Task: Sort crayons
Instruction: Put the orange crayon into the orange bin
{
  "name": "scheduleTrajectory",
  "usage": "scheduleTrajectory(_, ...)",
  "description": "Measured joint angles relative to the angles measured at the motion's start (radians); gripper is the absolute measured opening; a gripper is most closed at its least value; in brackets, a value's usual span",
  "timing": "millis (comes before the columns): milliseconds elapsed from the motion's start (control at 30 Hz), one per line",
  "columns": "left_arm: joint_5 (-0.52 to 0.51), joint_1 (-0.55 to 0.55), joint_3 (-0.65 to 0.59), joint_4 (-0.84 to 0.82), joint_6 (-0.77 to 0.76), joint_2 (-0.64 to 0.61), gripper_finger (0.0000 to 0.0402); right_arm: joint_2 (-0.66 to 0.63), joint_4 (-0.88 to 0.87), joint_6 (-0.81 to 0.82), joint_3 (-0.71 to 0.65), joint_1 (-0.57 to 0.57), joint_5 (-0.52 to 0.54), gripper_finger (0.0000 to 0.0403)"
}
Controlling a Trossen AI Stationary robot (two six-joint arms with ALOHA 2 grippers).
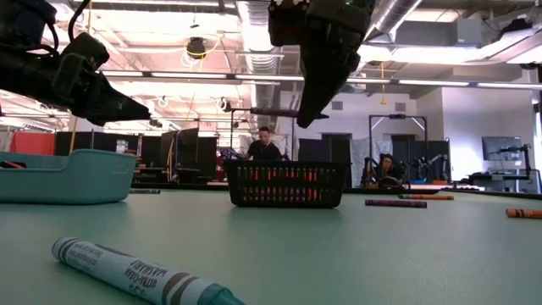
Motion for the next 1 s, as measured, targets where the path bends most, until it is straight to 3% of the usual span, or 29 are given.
scheduleTrajectory(333,0.000,0.000,0.000,0.000,0.000,0.000,0.0129,0.005,0.073,0.083,0.000,0.082,-0.118,0.0007)
scheduleTrajectory(500,0.000,0.000,0.000,0.000,0.000,0.000,0.0129,0.005,0.109,0.085,0.000,0.102,-0.123,0.0010)
scheduleTrajectory(900,0.000,0.000,0.000,0.000,0.000,0.000,0.0129,0.005,0.015,-0.011,0.000,0.057,0.043,0.0012)
scheduleTrajectory(1000,0.000,0.000,0.000,0.000,0.000,0.000,0.0129,0.005,-0.001,-0.073,-0.002,0.030,0.044,0.0012)
